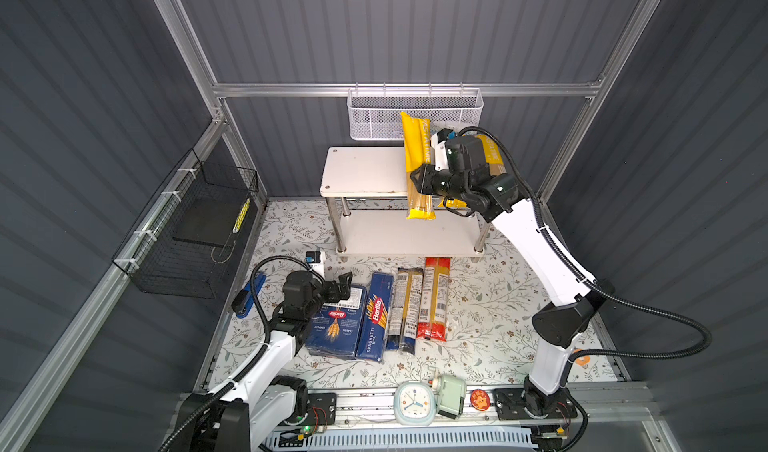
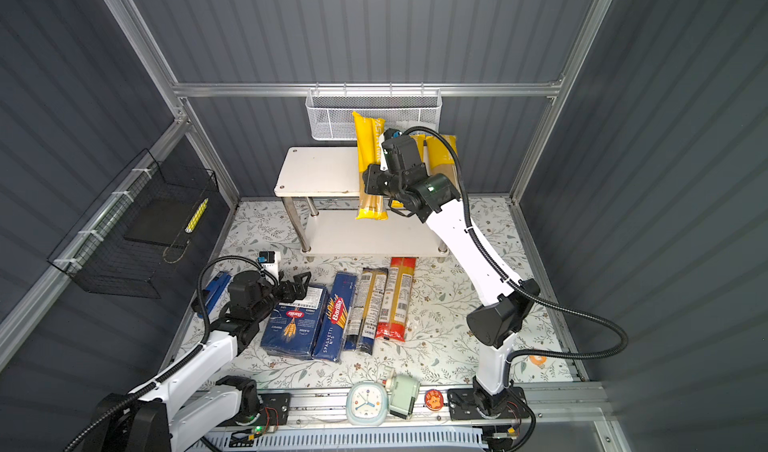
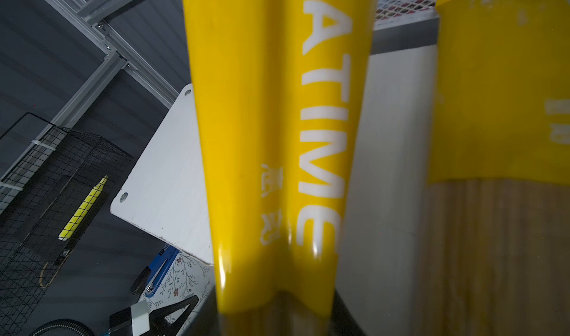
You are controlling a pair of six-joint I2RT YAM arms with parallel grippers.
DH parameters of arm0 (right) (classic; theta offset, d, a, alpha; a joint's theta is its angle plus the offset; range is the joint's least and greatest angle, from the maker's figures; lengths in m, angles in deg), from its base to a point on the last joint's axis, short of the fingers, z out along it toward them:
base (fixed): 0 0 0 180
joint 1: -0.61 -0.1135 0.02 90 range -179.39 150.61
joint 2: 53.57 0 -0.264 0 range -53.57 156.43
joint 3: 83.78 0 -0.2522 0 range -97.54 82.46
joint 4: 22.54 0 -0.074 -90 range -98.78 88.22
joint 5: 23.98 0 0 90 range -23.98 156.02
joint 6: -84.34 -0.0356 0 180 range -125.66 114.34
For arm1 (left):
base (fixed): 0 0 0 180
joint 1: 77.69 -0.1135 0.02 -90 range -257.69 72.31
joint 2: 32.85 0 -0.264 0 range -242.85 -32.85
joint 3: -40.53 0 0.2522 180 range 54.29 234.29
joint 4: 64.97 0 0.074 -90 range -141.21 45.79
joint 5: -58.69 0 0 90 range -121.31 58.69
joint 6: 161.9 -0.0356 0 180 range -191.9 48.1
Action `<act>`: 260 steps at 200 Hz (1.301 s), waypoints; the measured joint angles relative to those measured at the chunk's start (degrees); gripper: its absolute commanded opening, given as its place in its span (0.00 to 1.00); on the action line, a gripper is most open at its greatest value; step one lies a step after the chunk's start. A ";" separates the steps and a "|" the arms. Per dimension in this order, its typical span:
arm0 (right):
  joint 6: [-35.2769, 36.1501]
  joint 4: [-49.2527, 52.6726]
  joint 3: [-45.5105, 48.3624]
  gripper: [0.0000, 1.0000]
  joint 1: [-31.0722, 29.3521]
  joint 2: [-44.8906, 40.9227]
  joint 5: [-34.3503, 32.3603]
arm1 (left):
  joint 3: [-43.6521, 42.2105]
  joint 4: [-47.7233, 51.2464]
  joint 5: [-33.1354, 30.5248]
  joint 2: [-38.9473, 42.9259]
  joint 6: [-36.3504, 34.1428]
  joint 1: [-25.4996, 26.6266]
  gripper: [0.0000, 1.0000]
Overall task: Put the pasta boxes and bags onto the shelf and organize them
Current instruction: 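Lower the yellow bag onto the upper shelf beside the other bags, then open the right gripper and release the yellow bag on the shelf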
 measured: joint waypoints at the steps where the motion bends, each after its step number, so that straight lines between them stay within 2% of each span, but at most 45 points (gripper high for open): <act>1: -0.02 0.00 0.00 0.37 0.00 0.00 0.02 | 0.00 0.00 0.00 0.00 0.02 0.00 0.99; 72: -1.03 -0.52 0.20 0.49 0.76 0.00 0.61 | 0.00 0.02 0.42 -0.02 0.02 0.00 0.99; 134: -0.92 -5.16 2.32 0.60 1.07 -1.22 0.98 | 0.00 0.02 0.44 -0.02 0.02 0.00 0.99; 193: 0.98 -7.56 2.47 0.63 0.42 -5.77 5.03 | 0.00 0.02 0.44 -0.02 0.02 0.00 0.99; 221: 5.44 -6.78 6.56 0.64 -1.64 -10.56 8.52 | 0.00 0.02 0.44 -0.02 0.02 0.00 0.99; 260: 11.47 -5.46 17.88 0.65 -6.58 -20.02 12.57 | 0.00 0.02 0.44 -0.02 0.02 0.00 0.99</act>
